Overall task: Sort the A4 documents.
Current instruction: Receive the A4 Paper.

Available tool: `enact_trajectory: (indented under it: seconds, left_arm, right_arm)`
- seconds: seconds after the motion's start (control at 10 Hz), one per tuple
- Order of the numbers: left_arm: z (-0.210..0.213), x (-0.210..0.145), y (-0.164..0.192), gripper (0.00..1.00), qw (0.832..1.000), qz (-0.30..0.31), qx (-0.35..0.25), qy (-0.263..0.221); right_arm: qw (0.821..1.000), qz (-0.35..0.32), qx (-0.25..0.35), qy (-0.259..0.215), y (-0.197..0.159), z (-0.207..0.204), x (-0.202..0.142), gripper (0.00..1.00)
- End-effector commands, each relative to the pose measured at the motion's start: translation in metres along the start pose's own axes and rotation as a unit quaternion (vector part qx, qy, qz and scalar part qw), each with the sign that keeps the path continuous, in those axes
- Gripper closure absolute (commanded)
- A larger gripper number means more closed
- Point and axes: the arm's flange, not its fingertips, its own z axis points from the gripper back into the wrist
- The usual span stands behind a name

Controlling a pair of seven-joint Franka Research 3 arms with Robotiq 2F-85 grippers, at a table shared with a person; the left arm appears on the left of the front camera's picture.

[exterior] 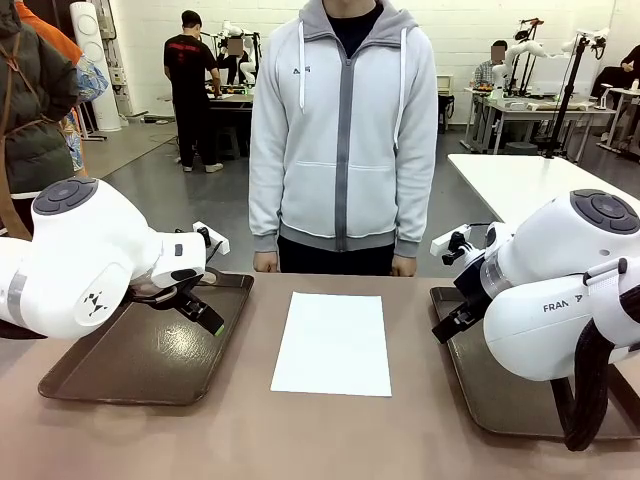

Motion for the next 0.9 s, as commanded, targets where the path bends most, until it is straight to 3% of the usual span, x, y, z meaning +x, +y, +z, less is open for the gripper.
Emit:
enact_trajectory:
  seconds: [0.0,0.4,0.6,0.8]
  left_arm:
    - [0.000,0.000,0.001,0.00,1.000,0.001,0.000,0.000]
    - [0.000,0.000,0.000,0.00,1.000,0.000,0.000,0.000]
    - [0.019,-0.019,0.019,0.00,0.999,0.050,-0.013,-0.006]
    - [0.063,-0.033,0.037,0.00,0.996,0.081,-0.027,-0.023]
  right_arm:
    - [1.000,0.000,0.000,0.000,0.000,0.000,0.000,0.00]
    - [1.000,0.000,0.000,0.000,0.000,0.000,0.000,0.00]
    - [0.999,-0.039,0.023,-0.025,-0.021,0.028,-0.013,0.00]
    - [0.993,-0.080,0.030,-0.078,-0.052,0.076,-0.031,0.00]
